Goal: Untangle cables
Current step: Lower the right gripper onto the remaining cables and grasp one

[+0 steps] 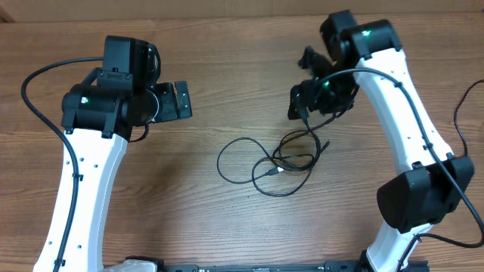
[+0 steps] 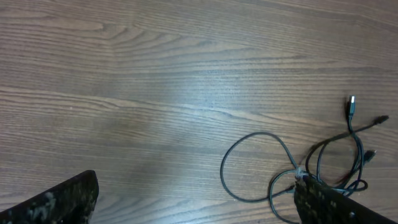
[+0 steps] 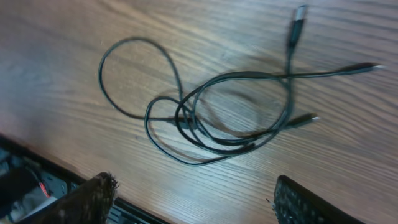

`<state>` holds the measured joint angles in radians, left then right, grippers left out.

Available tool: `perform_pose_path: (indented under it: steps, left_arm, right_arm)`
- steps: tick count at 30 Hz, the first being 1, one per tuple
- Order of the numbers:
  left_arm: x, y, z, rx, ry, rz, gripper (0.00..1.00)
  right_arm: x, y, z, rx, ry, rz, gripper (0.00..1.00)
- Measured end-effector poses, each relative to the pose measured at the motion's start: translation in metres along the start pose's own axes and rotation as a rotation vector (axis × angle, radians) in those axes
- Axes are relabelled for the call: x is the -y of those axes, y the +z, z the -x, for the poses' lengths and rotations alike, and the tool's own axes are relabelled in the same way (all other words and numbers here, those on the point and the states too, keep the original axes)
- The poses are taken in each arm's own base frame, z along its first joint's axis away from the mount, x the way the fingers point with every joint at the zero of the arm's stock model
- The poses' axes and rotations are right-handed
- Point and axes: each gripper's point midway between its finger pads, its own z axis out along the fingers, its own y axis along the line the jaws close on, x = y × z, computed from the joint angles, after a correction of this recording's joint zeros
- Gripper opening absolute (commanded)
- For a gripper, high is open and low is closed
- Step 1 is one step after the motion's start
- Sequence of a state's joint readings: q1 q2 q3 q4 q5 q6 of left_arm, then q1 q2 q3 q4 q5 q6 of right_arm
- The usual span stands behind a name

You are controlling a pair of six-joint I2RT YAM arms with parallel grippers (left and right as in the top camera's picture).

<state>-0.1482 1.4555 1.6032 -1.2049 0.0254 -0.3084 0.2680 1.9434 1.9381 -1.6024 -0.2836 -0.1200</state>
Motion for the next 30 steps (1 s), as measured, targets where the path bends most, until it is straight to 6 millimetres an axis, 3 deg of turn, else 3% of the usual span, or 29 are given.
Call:
perform_pose_path:
  steps: [3, 8, 12, 14, 17, 21, 25, 30]
  left_arm:
    - [0.0, 0.0, 0.0, 0.001, 0.0, 0.0, 1.0]
    - [0.0, 0.0, 0.0, 0.001, 0.0, 0.0, 1.0]
    - [0.0, 0.0, 0.0, 0.0, 0.0, 0.001, 1.0]
    - [0.0, 0.0, 0.0, -0.001, 0.0, 0.001, 1.0]
    - [0.0, 0.0, 0.0, 0.001, 0.0, 0.0, 1.0]
    - [0.0, 0.0, 0.0, 0.0, 0.0, 0.001, 1.0]
    - [0.0, 0.0, 0.0, 0.0, 0.0, 0.0, 1.0]
    - [0.0, 0.0, 0.0, 0.0, 0.0, 0.001, 1.0]
  right_arm:
    - [0.001, 0.032, -0.014, -0.079, -0.008, 0.002, 0.84]
    - [0.004, 0.061, -0.029, -0.132, 0.005, -0.004, 0.85]
    - [0.003, 0.064, -0.046, -0.115, -0.011, -0.02, 0.85]
    - [0.002, 0.059, -0.057, -0.021, -0.035, -0.022, 0.86]
    - [-0.004, 0.051, -0.066, 0.111, -0.053, -0.004, 0.94]
    - [-0.009, 0.043, -0.059, 0.235, -0.083, 0.011, 0.97]
    - [-0.004, 0.061, -0.054, 0.223, -0.145, 0.01, 0.99]
    - [0.007, 0.103, -0.059, 0.202, -0.27, 0.006, 1.0]
